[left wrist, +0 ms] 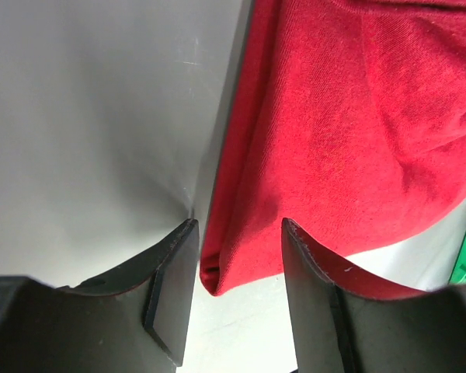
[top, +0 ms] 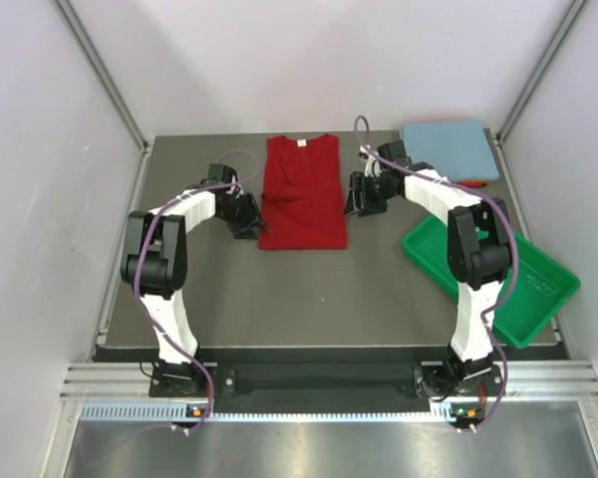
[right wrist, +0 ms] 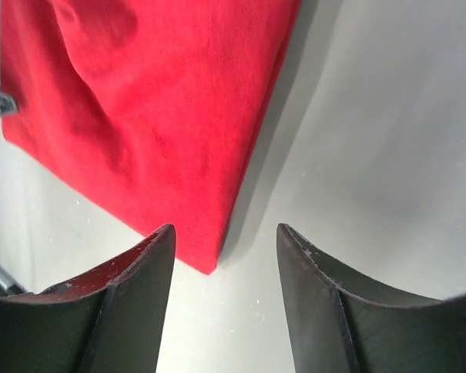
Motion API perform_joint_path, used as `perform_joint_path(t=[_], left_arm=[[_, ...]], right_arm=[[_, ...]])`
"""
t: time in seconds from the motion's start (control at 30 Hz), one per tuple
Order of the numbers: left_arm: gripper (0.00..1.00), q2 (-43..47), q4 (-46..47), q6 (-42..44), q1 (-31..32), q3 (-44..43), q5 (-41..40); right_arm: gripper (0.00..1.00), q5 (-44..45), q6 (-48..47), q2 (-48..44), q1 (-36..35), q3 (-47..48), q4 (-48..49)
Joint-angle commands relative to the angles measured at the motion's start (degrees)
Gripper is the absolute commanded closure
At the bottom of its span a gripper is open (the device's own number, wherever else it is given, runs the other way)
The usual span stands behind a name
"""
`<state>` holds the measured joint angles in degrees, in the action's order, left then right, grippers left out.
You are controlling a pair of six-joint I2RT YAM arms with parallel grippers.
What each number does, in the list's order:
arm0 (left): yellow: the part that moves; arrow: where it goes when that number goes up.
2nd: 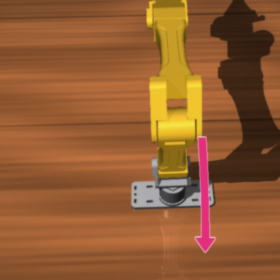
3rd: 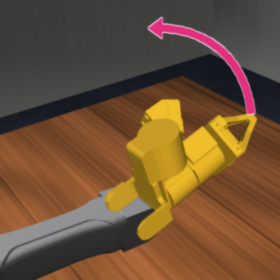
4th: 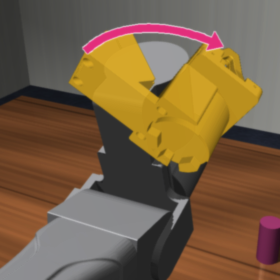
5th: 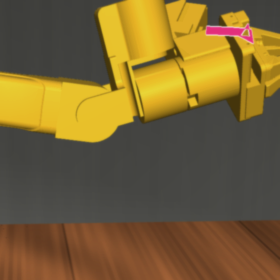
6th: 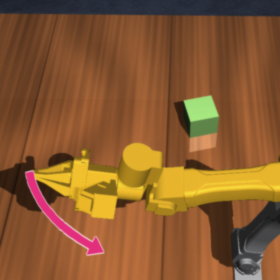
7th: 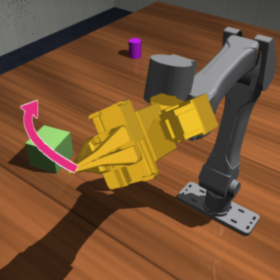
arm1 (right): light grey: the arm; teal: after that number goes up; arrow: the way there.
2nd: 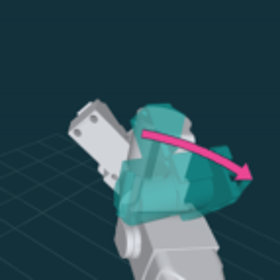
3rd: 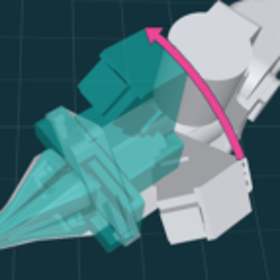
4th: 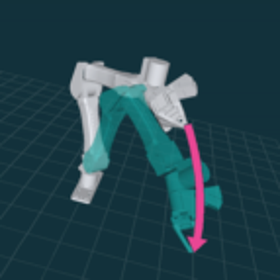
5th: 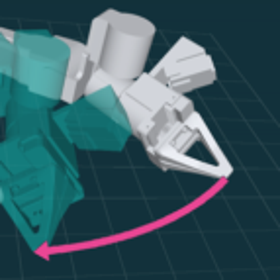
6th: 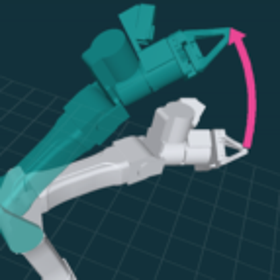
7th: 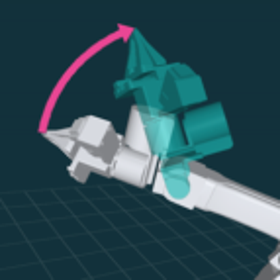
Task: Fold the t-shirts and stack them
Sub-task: Fold the tshirt
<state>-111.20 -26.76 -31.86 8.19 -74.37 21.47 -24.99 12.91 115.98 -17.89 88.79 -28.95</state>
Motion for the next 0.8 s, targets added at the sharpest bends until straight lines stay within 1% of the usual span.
perform_joint_path(t=[0.0,0.27,0.3,0.4,0.5,0.53,0.57,0.6,0.63,0.67,0.7,0.73,0.77], left_arm=[[0.48,-0.6,3.0,1.8,0.2,0.2,1.5],[0.49,-1.2,3.8,2.5,1.0,2.3,-0.2],[0.49,-1.5,3.7,2.6,1.0,2.4,-0.2],[0.50,-1.6,3.9,2.6,1.1,3.0,-0.3],[0.56,-1.5,4.4,2.4,1.1,3.5,-0.4],[0.59,-1.7,4.4,2.4,1.1,3.5,-0.2],[0.77,-1.7,4.4,2.1,1.2,3.7,-0.6],[0.85,-1.8,4.2,1.7,1.2,3.8,-1.0],[0.93,-1.9,3.7,1.4,1.3,3.9,-1.6],[0.99,-1.8,3.5,1.1,1.3,4.1,-2.8],[1.00,-1.7,3.0,0.0,1.4,4.8,-3.4],[1.00,-0.7,2.7,-0.7,1.8,5.3,-3.6],[1.00,0.3,2.8,-1.3,2.3,7.4,-4.5]], right_arm=[[0.45,-3.7,-1.6,-0.6,-0.5,-2.3,2.9],[0.46,-6.0,-1.0,0.0,-1.4,-8.5,9.2],[0.46,-7.5,-0.9,0.3,-1.5,-9.4,9.9],[0.46,-9.1,-0.5,1.4,-2.6,-9.8,10.8],[0.47,-8.4,-0.2,1.6,-3.3,-10.9,11.9],[0.48,-8.4,0.2,1.4,-3.3,-11.4,12.2],[0.52,-8.3,0.5,1.0,-3.3,-12.4,12.7],[0.56,-8.0,0.5,1.0,-3.3,-12.8,12.8],[0.70,-7.5,0.6,0.6,-3.3,-13.1,12.5],[0.83,-7.0,0.3,0.3,-3.3,-13.5,11.6],[0.95,-5.9,-0.2,-0.1,-3.3,-14.1,10.6],[1.00,-5.5,-0.6,-1.4,-3.4,-14.8,9.6],[1.00,-4.9,-1.2,-2.3,-3.5,-15.7,9.4]])
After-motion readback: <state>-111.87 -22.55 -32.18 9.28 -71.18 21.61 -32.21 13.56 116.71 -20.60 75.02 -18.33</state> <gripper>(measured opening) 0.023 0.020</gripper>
